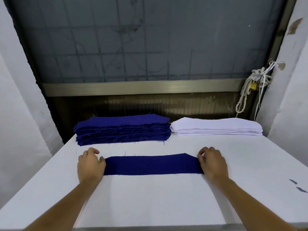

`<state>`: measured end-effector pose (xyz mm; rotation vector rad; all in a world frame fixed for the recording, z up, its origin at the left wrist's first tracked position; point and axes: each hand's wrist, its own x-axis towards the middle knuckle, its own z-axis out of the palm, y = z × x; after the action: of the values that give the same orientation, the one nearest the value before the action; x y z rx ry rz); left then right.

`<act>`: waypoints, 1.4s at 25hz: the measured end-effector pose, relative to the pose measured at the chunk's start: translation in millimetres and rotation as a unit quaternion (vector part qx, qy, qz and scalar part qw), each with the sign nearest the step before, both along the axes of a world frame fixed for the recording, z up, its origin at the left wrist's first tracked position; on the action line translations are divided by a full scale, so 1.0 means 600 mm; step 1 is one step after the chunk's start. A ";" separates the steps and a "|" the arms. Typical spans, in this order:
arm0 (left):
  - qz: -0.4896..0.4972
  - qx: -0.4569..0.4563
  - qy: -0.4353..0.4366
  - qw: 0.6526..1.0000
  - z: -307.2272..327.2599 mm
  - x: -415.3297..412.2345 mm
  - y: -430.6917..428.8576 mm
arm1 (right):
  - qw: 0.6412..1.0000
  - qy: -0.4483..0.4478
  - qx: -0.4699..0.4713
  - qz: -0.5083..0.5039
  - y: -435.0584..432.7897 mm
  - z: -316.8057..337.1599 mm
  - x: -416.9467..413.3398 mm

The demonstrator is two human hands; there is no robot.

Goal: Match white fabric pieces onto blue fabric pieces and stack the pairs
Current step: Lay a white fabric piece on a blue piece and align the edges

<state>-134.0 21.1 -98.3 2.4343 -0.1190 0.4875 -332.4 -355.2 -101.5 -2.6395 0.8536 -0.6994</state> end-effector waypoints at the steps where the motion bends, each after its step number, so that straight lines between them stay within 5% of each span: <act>1: -0.037 -0.006 -0.032 0.999 0.013 0.000 -0.017 | 1.000 -0.008 -0.013 -0.001 -0.002 0.002 0.006; 5: -0.215 -0.001 -0.074 0.974 0.085 0.005 -0.141 | 0.999 -0.035 -0.008 -0.002 -0.030 0.022 0.044; 12: -0.382 0.062 -0.030 0.922 0.176 0.032 -0.433 | 0.999 -0.046 -0.026 -0.007 -0.137 0.067 0.125; 18: -0.270 0.190 0.074 0.941 0.150 0.095 -0.608 | 0.999 -0.034 -0.026 0.000 -0.224 0.074 0.190; 23: -0.219 0.169 0.114 0.954 0.121 0.123 -0.633 | 0.999 0.010 -0.034 0.025 -0.245 0.045 0.202; 35: -0.218 0.306 -0.081 0.923 0.139 0.101 -0.633 | 0.998 0.034 -0.032 0.034 -0.240 0.047 0.204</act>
<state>-73.4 -358.9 -14.9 2.8290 -0.9951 0.4948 -210.0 -499.1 -73.4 -2.7497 0.7675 -0.6331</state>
